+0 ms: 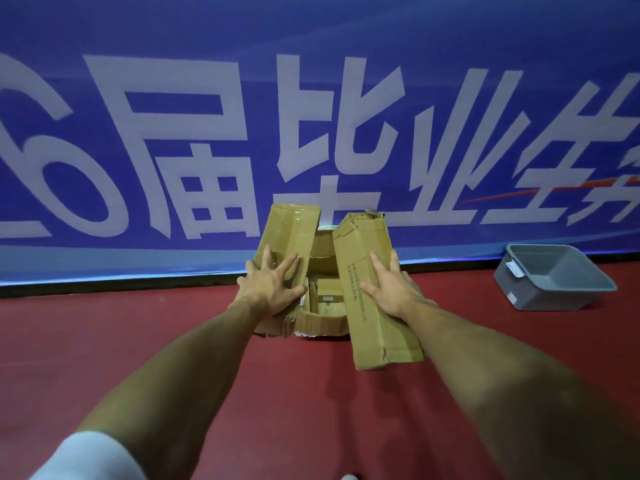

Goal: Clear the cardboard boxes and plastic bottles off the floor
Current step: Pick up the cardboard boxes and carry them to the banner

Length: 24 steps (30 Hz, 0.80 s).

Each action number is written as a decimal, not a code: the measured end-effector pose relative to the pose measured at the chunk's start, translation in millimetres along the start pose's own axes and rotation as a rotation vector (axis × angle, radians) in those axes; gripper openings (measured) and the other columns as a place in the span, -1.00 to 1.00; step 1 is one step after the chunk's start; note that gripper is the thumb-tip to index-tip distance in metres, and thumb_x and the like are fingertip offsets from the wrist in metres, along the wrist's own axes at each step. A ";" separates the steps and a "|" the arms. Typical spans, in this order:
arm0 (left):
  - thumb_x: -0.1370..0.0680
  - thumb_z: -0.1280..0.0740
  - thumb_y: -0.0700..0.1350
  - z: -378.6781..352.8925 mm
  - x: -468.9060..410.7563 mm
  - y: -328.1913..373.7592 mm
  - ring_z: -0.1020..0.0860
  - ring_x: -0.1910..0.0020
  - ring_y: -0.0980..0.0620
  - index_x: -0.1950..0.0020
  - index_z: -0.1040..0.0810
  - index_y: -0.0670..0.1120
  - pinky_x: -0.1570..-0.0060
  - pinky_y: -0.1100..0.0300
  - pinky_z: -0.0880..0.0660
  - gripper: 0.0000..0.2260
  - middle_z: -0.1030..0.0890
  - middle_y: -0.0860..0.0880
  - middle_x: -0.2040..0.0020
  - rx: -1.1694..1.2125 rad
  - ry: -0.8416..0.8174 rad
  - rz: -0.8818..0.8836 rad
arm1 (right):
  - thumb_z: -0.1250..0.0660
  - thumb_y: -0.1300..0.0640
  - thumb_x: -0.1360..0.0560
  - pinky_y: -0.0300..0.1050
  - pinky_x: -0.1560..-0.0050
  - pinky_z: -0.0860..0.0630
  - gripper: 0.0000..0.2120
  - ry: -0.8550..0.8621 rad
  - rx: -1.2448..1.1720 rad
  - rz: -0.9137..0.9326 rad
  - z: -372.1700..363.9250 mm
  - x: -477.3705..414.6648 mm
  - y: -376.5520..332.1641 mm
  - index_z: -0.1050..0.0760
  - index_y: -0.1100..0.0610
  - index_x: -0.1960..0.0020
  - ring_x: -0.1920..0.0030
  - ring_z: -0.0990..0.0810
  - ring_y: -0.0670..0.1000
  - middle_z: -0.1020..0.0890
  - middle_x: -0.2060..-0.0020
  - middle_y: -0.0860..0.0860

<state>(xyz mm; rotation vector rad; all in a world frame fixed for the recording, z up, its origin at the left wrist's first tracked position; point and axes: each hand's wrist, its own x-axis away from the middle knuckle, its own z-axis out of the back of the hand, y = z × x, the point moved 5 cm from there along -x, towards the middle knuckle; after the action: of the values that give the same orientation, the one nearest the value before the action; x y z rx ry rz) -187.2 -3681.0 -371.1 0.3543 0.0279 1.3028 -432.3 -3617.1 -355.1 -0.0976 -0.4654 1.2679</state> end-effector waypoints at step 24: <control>-0.56 -0.16 0.38 -34.6 -301.5 7.1 -0.06 -0.52 -0.32 -0.61 0.06 0.26 -0.37 -0.27 -0.25 -0.30 0.22 -0.08 -0.63 0.051 -0.108 0.107 | -0.17 -0.12 -0.67 0.16 -0.48 -0.22 -0.27 -0.112 0.036 0.026 19.8 -328.2 -34.4 0.23 -0.11 -0.63 -0.56 -0.13 0.30 0.32 -0.58 0.15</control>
<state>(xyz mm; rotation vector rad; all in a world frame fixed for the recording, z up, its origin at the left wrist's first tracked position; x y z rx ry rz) -283.5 -3956.2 -455.5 0.4751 -0.0494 1.3882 -481.1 -3937.8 -418.9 -0.0028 -0.5388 1.3115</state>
